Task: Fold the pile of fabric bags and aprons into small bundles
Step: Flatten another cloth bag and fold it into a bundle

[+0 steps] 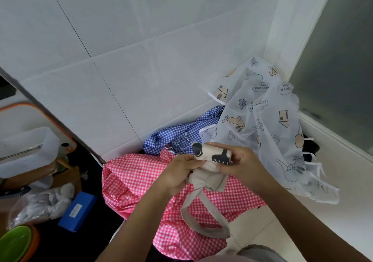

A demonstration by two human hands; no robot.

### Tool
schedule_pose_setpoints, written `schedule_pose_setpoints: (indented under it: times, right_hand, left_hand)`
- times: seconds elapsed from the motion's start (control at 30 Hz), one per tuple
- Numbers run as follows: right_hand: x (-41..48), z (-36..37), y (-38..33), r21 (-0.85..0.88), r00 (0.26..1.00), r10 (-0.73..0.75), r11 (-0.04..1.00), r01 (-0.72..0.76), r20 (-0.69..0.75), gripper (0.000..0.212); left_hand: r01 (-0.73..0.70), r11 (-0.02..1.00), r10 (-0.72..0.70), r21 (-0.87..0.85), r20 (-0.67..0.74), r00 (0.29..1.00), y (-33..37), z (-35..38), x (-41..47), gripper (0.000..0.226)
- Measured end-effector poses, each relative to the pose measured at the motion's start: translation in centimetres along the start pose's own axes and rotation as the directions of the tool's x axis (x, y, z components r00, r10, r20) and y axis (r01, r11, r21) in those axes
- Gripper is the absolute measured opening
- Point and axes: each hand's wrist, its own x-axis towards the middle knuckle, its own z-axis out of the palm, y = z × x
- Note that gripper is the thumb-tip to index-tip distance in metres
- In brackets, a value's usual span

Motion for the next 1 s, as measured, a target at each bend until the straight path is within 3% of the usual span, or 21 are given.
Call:
schedule_pose_setpoints:
  times: [0.1,0.23,0.43,0.57,0.63,0.7,0.77,0.87,0.93,1.0]
  right_hand:
    - [0.0,-0.4,-0.5,-0.062,0.985,-0.044,0.997,0.055,0.168,0.057]
    - [0.0,-0.5,-0.5,-0.092,0.963,-0.149,0.980,0.174,0.223,0.042]
    - [0.4,-0.5,-0.3,-0.293,0.907,-0.399,0.859,0.420,0.132,0.061]
    - [0.6,-0.6,-0.8,-0.458,0.858,-0.513,0.754,0.472,0.040,0.047]
    - [0.6,-0.6,-0.9,-0.445,0.876,-0.462,0.819,0.361,-0.140,0.036]
    - [1.0,-0.7,-1.5,-0.359,0.904,-0.280,0.920,0.157,-0.323,0.029]
    - [1.6,-0.6,-2.0,-0.279,0.908,-0.131,0.960,0.016,-0.397,0.014]
    - [1.5,0.5,-2.8,-0.041,0.926,-0.028,0.999,0.013,-0.376,0.003]
    - [1.2,1.9,-3.1,0.149,0.962,0.047,0.989,-0.007,-0.270,0.007]
    - [1.4,2.9,-3.3,0.226,0.973,0.099,0.973,-0.050,-0.208,0.016]
  left_hand:
    - [0.103,0.991,-0.102,-0.082,0.016,0.995,-0.2,0.2,-0.2,0.024]
    - [0.162,0.953,-0.130,-0.258,0.138,0.982,0.7,0.3,-0.7,0.040]
    - [0.034,0.994,-0.009,-0.102,0.235,0.972,1.1,0.7,-0.7,0.058]
    - [0.013,0.979,0.045,-0.201,0.280,0.959,1.6,1.5,-0.9,0.056]
    - [-0.053,0.978,0.092,-0.200,0.193,0.977,2.1,1.9,-0.9,0.046]
    - [-0.143,0.965,0.164,-0.218,0.084,0.983,2.7,2.6,-0.8,0.043]
    - [-0.263,0.936,0.265,-0.236,-0.024,0.964,3.2,3.5,-0.7,0.038]
    - [-0.424,0.868,0.387,-0.259,-0.181,0.904,4.2,4.8,-0.8,0.026]
    - [-0.470,0.814,0.420,-0.342,-0.214,0.882,4.8,5.4,-1.1,0.032]
    - [-0.483,0.775,0.426,-0.409,-0.228,0.876,5.1,5.9,-1.4,0.039]
